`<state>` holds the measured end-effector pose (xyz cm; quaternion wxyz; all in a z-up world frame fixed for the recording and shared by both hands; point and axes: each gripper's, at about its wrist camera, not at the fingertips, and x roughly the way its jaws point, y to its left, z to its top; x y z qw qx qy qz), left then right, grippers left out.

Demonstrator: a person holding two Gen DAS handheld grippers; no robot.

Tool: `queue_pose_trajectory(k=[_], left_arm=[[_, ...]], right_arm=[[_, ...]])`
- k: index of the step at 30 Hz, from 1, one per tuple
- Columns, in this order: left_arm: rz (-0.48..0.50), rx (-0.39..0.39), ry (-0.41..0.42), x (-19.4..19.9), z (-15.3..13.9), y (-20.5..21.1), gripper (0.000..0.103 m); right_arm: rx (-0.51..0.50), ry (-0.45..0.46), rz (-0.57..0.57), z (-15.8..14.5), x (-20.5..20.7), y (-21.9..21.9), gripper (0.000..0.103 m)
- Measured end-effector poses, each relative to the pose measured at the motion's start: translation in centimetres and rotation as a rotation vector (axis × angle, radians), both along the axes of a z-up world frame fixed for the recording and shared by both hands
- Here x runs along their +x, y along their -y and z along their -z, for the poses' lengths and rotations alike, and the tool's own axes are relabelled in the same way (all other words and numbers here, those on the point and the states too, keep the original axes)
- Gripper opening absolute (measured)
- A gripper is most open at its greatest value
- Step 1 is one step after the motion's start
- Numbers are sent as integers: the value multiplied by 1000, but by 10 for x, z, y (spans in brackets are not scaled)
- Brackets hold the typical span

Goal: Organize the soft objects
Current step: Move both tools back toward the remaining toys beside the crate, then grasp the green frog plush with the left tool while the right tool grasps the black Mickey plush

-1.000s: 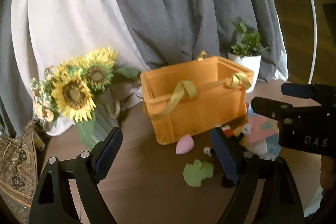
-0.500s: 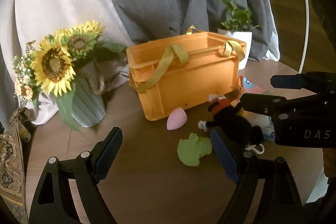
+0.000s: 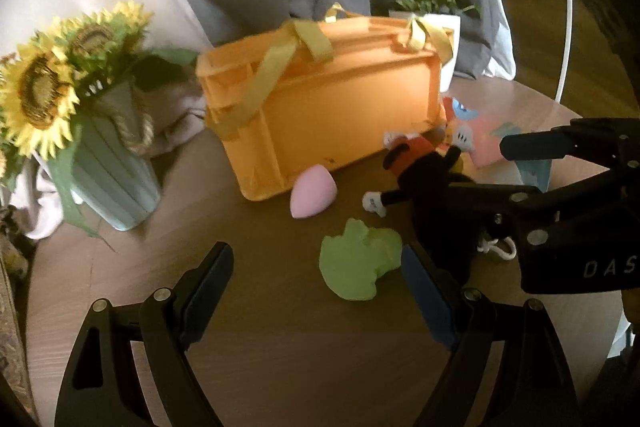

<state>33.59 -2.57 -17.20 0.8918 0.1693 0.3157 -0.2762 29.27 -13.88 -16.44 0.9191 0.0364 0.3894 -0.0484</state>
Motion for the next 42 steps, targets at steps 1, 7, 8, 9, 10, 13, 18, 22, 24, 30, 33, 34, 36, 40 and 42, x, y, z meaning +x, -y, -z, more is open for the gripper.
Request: queue_pose_trajectory(k=[1,7,8,9,10,13,18,22,24,30,33,34,36,40,42], left_arm=[[3,4,-5,2,3,1,86],[33,0,-47,10,17,8,86],[37,0,-50,12,18,9,86],[41,2,-54,13,20,11,86],[46,3,-57,15,22,12,86],[64,10,-70,19,27,18,86],[86,2,-99,25,33,23,86],[98,-10,-125,30,38,26,85],[102,-13,-134,31,40,27,84],[129,-35,-168,33,42,29,66],[132,-31,-175,31,42,31,61],[128,-28,-172,30,42,31,61],[119,-23,-168,29,42,31,61],[67,-19,-171,26,40,26,61],[30,-23,-173,25,38,22,61]], right_arm=[[-1,-6,2,2,2,0,78],[6,-36,12,14,9,4,74],[10,-42,10,16,11,4,74],[11,-47,7,17,12,4,74],[11,-51,5,18,14,4,74],[13,-60,4,21,17,6,74],[24,-77,7,26,25,10,72],[26,-85,2,29,30,11,70],[29,-95,-2,32,32,10,68],[35,-111,3,38,35,9,67],[27,-112,2,39,36,9,61],[24,-113,1,39,36,9,60],[25,-111,-2,40,36,10,59],[25,-105,-7,40,35,11,56],[26,-104,-10,41,34,13,55]])
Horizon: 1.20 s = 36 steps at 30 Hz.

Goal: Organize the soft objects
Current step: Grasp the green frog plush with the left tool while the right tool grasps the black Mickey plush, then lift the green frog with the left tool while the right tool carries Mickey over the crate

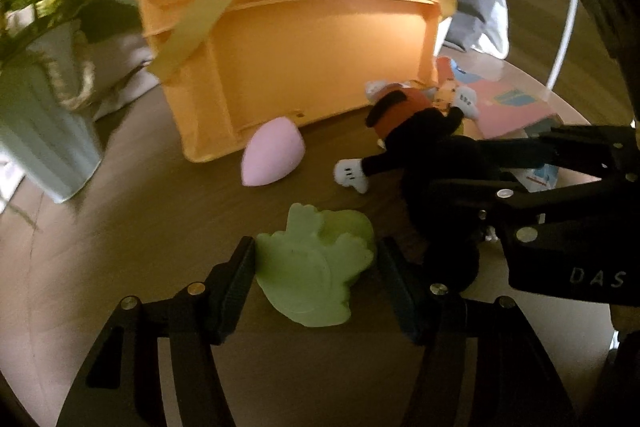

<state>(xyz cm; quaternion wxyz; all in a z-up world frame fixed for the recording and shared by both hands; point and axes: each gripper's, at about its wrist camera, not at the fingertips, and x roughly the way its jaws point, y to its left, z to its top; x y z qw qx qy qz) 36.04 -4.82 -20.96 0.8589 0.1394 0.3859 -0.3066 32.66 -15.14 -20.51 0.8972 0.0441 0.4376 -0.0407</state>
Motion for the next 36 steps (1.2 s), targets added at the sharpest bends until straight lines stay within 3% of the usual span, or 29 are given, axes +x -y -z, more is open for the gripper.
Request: queue_pose_trajectory(k=[9,15,30,36], left_arm=[[-154,-18,19,-6,-18,-18,61],[-259,-72,42,-13,-42,-30,61],[-383,-125,117,-45,-88,-40,61],[-394,-146,191,-59,-114,-38,61]], right_arm=[[31,9,-11,-5,-6,2,54],[52,30,-33,-13,-13,1,54],[81,132,-117,-52,-34,-8,54],[77,199,-133,-76,-46,-5,54]])
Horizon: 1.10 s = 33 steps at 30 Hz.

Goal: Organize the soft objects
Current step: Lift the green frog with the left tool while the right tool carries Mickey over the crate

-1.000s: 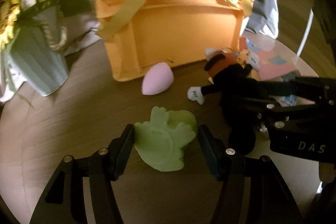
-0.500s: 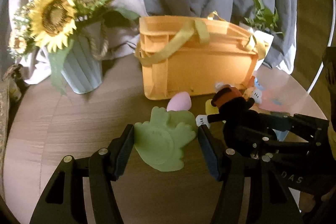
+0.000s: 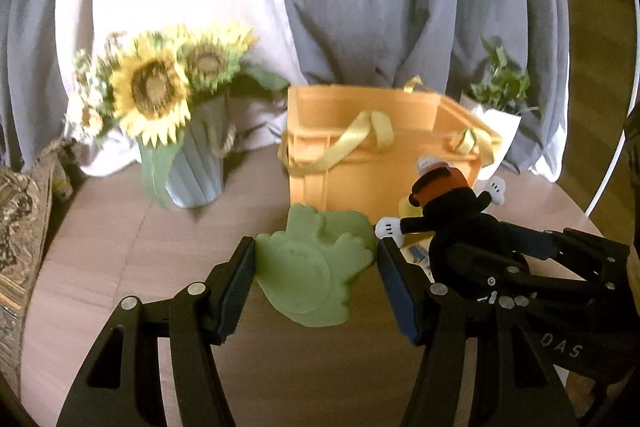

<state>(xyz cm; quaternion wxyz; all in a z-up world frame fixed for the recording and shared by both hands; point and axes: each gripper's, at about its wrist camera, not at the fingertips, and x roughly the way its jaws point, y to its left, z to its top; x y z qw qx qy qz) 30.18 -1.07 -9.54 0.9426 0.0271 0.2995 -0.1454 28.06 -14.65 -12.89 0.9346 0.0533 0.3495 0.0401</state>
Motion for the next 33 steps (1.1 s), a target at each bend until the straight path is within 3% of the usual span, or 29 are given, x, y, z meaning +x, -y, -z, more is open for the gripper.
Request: queue_pose_trajectory(k=[14,33], left_arm=[[-35,-37,174,-17,-67,15,61],[9,-55,338,6,-125,50,61]], right_arm=[[19,202,20,-67,-20,20,54],[30,387,82,-118,-20,55,54]])
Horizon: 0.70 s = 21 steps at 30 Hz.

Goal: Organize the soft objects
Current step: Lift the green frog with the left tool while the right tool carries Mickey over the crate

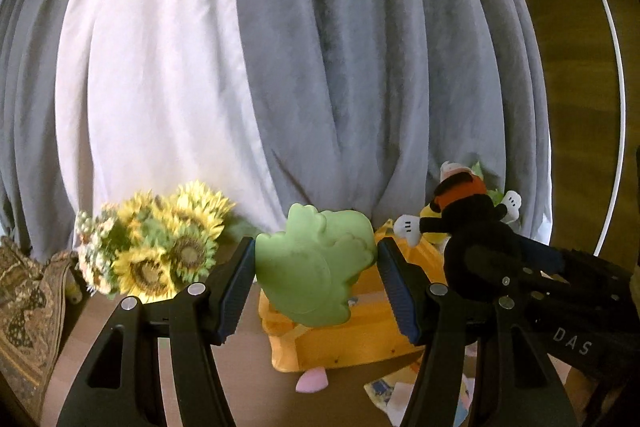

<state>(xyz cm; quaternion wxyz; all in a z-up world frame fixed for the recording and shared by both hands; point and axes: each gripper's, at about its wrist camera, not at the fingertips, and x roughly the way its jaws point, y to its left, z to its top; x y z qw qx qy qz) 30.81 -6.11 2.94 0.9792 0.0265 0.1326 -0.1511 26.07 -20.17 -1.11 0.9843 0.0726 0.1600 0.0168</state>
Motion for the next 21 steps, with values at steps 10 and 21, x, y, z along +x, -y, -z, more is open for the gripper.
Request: queue_pose_trajectory(k=[10,21], left_arm=[[16,15,29,38,-6,13,61],[12,19,-34,105,13,25,61]], right_arm=[[-1,53,37,-18,28,20,54],[11,14,45,-11,87,37,54]])
